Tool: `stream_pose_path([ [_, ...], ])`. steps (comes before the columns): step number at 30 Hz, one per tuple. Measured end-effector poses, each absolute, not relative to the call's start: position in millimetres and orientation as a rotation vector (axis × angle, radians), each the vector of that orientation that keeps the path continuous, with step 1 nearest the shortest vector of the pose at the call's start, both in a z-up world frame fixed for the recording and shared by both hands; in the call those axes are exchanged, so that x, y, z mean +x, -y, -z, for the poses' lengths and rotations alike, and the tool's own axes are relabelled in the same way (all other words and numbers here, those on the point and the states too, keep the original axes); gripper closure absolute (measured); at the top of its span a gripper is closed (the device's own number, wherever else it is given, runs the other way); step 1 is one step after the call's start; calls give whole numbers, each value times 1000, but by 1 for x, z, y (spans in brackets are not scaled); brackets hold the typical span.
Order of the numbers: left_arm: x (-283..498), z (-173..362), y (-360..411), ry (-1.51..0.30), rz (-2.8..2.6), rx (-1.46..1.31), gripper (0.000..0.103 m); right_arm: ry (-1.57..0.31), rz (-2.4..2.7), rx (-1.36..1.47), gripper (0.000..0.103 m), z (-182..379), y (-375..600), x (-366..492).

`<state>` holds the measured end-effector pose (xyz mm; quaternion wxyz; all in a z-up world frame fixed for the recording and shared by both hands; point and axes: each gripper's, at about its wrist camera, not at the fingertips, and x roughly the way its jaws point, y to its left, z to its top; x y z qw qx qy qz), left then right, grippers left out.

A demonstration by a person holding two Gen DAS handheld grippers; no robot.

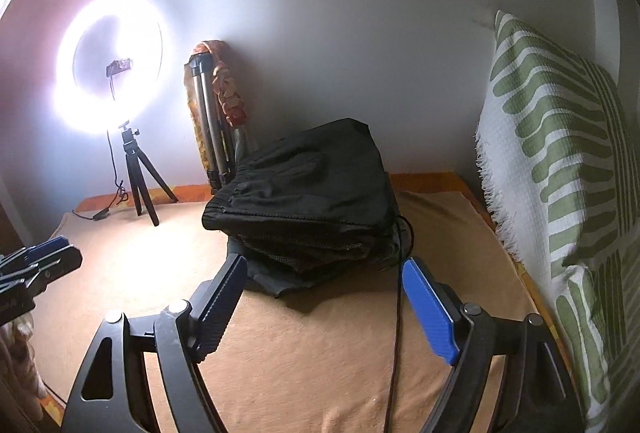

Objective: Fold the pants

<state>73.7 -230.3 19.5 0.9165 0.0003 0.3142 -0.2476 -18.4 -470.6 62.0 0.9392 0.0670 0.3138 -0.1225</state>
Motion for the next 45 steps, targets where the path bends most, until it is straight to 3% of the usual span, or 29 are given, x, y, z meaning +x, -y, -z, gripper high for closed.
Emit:
stream_pose_path([
  [5, 66, -14, 220, -636, 484, 1, 35, -624, 262, 159, 16, -55, 463, -20],
  [16, 65, 1, 211, -652, 426, 18, 34, -622, 285, 151, 15, -37, 451, -15],
  [33, 57, 7, 208, -659, 386, 55, 34, -594, 320, 134, 4, -30, 458, -13],
  [36, 53, 6, 207, -646, 382, 60, 23, -589, 321, 137, 0, -30, 457, -14],
  [45, 45, 1, 197, -610, 346, 66, 19, -580, 327, 123, 0, -31, 453, -15],
])
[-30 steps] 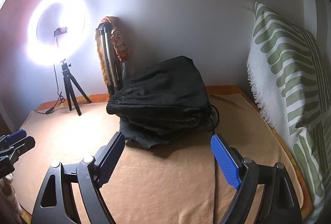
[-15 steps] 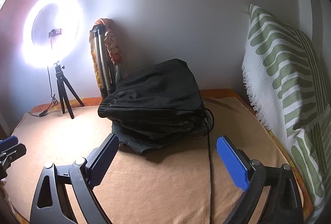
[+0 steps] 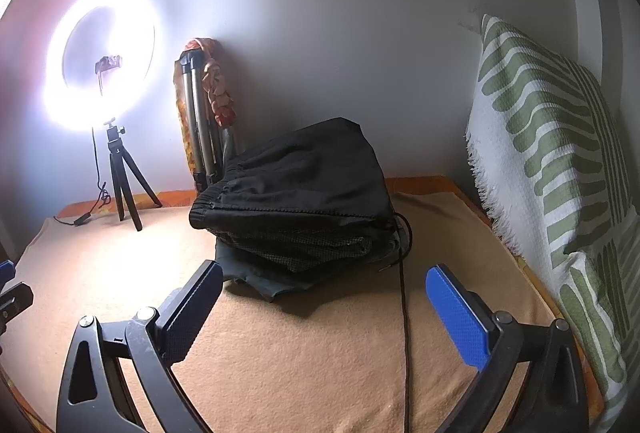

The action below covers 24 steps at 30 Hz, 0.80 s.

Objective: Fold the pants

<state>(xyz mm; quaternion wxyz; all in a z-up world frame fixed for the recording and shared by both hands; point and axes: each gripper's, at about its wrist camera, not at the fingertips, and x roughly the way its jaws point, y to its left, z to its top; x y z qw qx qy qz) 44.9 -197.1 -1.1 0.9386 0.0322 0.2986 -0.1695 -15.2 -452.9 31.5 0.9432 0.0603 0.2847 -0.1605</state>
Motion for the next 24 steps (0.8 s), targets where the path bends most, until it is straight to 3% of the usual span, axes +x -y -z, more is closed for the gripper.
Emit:
stream_pose_path([
  [24, 37, -2, 202, -615, 371, 63, 19, -576, 327, 110, 0, -31, 446, -13],
])
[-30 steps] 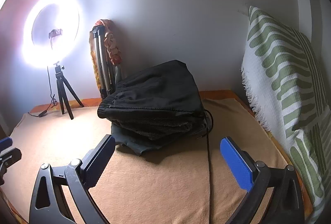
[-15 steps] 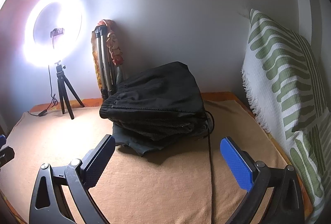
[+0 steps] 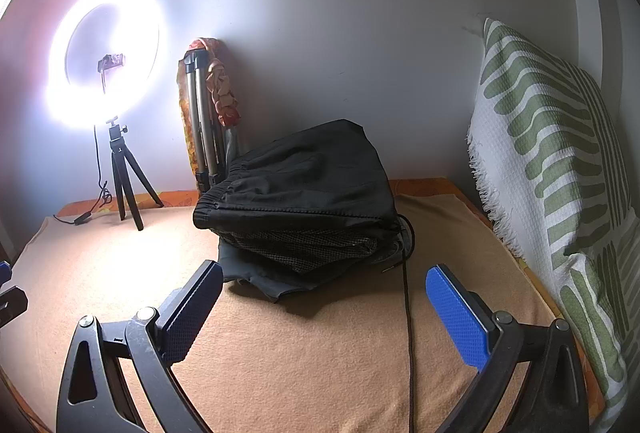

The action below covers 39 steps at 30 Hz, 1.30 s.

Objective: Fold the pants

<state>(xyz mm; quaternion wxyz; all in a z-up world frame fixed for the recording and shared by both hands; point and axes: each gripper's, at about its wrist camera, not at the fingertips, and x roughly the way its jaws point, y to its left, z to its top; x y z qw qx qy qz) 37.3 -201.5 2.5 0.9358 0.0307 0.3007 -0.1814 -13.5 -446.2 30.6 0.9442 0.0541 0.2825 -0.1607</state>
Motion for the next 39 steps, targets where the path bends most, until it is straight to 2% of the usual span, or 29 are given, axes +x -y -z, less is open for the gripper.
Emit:
stream_pose_path([
  [39, 34, -4, 204, -615, 380, 60, 19, -586, 325, 108, 0, -28, 447, -14],
])
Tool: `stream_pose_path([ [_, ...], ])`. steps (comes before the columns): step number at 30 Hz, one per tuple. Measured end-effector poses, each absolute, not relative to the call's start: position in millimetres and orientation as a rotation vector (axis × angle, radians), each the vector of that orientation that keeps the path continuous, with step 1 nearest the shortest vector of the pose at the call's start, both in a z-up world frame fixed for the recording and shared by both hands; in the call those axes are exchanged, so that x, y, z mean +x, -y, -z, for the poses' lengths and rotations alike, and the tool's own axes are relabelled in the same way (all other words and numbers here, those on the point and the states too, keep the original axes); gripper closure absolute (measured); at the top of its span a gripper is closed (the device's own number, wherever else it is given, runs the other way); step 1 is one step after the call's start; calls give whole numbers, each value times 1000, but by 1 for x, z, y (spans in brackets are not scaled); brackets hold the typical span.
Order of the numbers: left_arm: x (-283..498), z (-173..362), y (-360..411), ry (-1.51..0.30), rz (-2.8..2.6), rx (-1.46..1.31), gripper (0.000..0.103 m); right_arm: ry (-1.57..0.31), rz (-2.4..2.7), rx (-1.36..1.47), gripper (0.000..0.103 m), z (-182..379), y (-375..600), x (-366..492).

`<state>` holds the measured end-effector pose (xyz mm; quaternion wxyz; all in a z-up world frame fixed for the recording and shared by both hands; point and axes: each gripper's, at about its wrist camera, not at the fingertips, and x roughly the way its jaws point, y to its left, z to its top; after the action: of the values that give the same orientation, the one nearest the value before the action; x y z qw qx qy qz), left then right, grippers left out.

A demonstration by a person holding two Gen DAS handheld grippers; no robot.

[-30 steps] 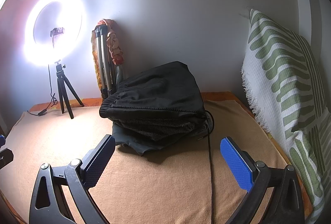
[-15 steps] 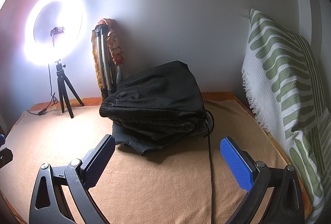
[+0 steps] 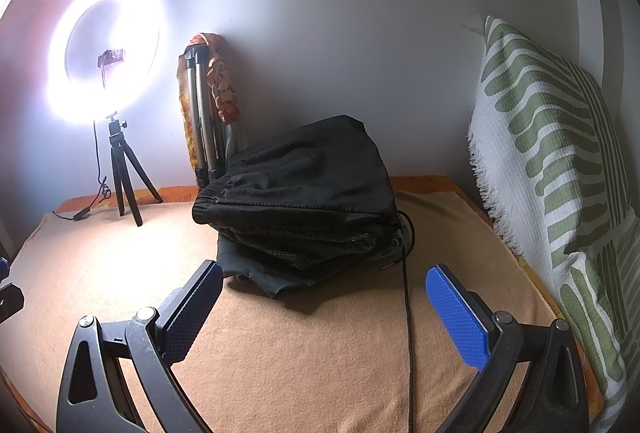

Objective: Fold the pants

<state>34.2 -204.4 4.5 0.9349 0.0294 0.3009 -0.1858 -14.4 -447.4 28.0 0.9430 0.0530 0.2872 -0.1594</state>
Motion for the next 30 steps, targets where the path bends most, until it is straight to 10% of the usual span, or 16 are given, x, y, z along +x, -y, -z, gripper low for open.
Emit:
stream_pose_path([
  [30, 33, -4, 203, -583, 353, 64, 19, -593, 317, 116, 0, -28, 447, -15],
])
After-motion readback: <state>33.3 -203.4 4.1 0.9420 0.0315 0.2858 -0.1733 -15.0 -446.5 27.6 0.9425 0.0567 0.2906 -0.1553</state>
